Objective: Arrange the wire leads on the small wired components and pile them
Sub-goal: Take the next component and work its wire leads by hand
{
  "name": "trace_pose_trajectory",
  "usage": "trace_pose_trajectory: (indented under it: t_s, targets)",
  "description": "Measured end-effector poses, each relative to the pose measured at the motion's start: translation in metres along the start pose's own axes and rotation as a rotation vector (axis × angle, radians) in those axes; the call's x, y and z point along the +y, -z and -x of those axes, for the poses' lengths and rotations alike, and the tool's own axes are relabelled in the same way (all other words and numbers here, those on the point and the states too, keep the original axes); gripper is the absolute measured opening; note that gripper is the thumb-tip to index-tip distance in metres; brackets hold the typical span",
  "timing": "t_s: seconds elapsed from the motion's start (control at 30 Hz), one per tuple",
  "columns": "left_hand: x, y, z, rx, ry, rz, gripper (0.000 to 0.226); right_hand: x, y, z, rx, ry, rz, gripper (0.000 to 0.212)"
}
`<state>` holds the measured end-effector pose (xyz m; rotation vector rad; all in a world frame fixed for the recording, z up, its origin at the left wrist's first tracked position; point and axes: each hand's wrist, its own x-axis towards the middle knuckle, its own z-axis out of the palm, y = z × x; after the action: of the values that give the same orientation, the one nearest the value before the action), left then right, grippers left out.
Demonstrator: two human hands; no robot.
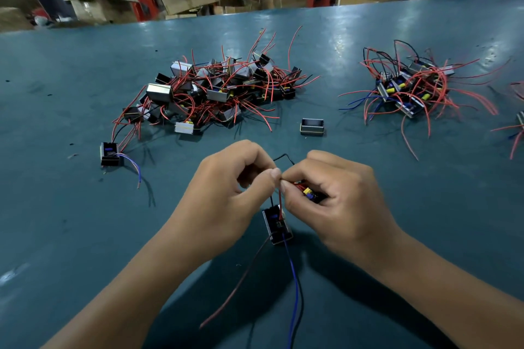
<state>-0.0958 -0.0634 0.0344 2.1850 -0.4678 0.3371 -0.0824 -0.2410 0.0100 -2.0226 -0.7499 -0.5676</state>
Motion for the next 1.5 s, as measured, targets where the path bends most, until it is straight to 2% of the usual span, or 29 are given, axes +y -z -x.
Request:
trace_pose_trajectory:
  t_s: [0.1,0.17,0.3,0.4,0.5,0.6,0.67,0.9,0.97,1.03,1.07,1.13,1.23,1.33,1.4,1.5]
  targets:
    - [-0.001,-0.011,0.0,0.049,0.183,0.131,0.019,0.0,-0.004,0.001,0.013,-0.009,0.046,0.01]
    - [-0.002,-0.017,0.001,0.084,0.245,0.19,0.023,0.001,-0.006,0.001,0.038,-0.028,0.074,0.011]
    - [-0.003,-0.018,0.0,0.094,0.219,0.225,0.016,0.0,-0.009,0.002,0.098,-0.083,0.108,0.011]
    - [-0.009,-0.011,-0.001,-0.015,0.236,0.187,0.007,0.0,-0.008,0.002,0.1,-0.134,0.096,0.011]
    - [-0.013,-0.009,0.003,-0.18,0.212,0.062,0.021,0.002,-0.006,0.001,0.07,-0.177,0.06,0.008]
    - [-0.014,-0.015,0.003,-0.167,0.148,-0.065,0.017,0.003,-0.006,0.001,0.05,-0.213,0.003,0.01]
    - [-0.015,-0.016,0.002,-0.131,0.144,-0.061,0.015,0.002,-0.005,0.002,0.043,-0.227,-0.035,0.01]
    - [-0.028,0.002,-0.005,-0.162,0.163,-0.044,0.02,0.008,0.005,-0.001,-0.026,-0.246,-0.01,0.014]
    - [-0.032,0.011,-0.006,-0.229,0.159,-0.072,0.022,0.007,0.007,-0.002,-0.055,-0.232,-0.018,0.013]
    - [-0.034,0.02,-0.006,-0.323,0.165,-0.002,0.024,0.008,0.012,-0.006,-0.061,-0.253,-0.078,0.016]
    - [-0.035,0.023,-0.007,-0.322,0.174,0.068,0.025,0.009,0.016,-0.008,-0.041,-0.267,-0.108,0.021]
    - [-0.04,0.022,-0.009,-0.194,0.189,0.128,0.025,0.014,0.023,-0.014,0.021,-0.303,-0.139,0.027]
    - [-0.047,0.011,-0.013,-0.023,0.193,0.068,0.021,0.025,0.024,-0.02,0.091,-0.399,-0.121,0.021]
    - [-0.047,0.0,-0.012,-0.057,0.185,0.132,0.019,0.032,0.02,-0.022,0.021,-0.496,-0.153,0.014]
    - [-0.045,-0.005,-0.011,-0.104,0.167,0.149,0.015,0.031,0.018,-0.021,-0.06,-0.508,-0.195,0.016]
    - [-0.044,-0.01,-0.01,-0.122,0.125,0.106,0.009,0.03,0.014,-0.019,-0.123,-0.49,-0.123,0.02]
